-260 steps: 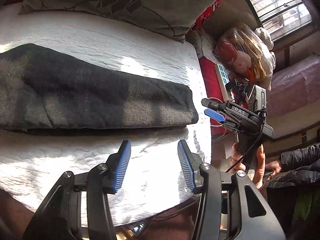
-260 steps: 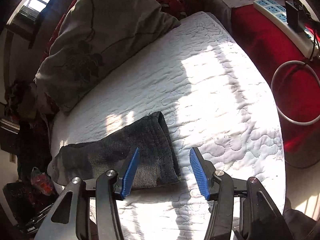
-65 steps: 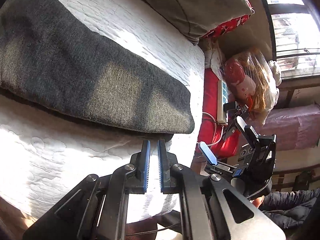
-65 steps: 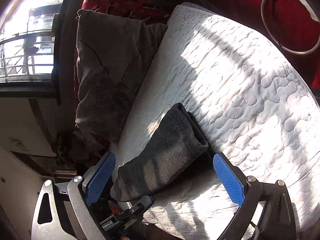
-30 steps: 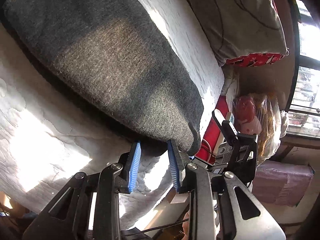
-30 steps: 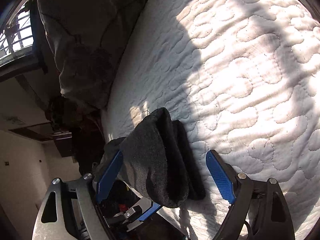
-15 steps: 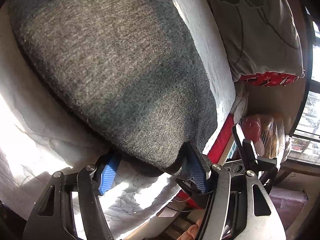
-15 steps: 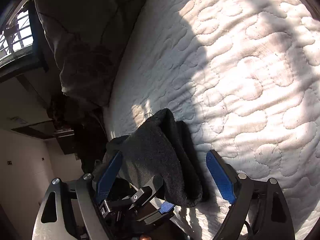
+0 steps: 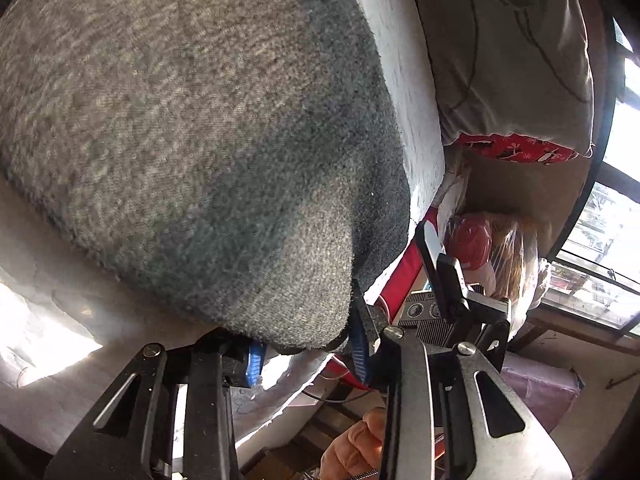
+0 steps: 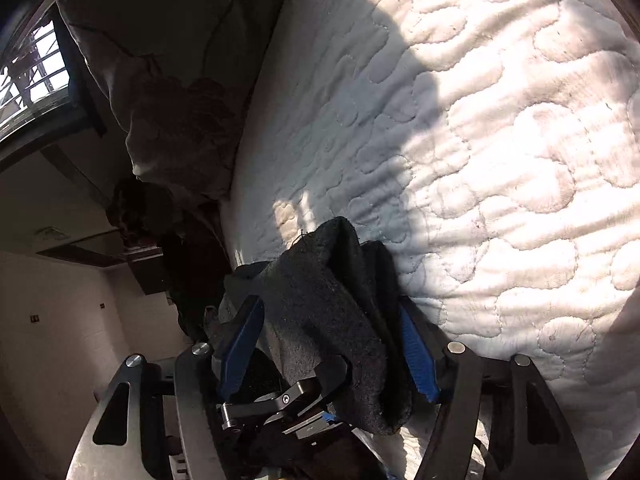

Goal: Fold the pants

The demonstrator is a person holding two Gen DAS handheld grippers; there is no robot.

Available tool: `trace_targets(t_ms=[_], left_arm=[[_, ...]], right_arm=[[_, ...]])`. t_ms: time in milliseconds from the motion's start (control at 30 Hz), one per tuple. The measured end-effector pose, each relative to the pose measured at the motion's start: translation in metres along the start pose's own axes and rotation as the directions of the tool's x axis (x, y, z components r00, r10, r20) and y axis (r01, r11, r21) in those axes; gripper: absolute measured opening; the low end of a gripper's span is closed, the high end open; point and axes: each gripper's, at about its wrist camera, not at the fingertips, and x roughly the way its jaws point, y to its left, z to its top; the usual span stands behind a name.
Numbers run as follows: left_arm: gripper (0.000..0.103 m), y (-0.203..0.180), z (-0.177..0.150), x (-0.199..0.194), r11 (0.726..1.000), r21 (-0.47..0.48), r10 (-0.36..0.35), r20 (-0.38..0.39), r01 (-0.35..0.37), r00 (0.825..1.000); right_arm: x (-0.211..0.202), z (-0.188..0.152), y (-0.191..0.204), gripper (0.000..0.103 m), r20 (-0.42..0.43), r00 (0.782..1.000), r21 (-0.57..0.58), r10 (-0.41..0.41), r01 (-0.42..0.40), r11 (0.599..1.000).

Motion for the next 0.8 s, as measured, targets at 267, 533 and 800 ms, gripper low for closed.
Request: trace_targets(t_ms=[267, 533, 800], left_arm=[[0.023, -0.006, 0.003, -0.013, 0.996, 0.026, -0.082, -0.064, 0.083, 0.995], [0.023, -0.023, 0.008, -0.053, 0.983, 0.033, -0.180, -0.086, 0.183, 0.980], [0.023, -0.009, 0.045, -0.111, 0.954, -0.046, -0.297, -0.044, 0.295, 0.954]], right_arm=[[-0.007, -0.025, 0.015, 0.020, 0.115, 0.990, -0.039, -0.083, 0.088, 0.995], [-0.008, -0.056, 0.088, 0.019, 0.185, 0.965, -0.137, -0.188, 0.214, 0.967], [0.042, -0.086, 0.186, 0.019, 0.264, 0.882, -0.300, -0.390, 0.460, 0.836]])
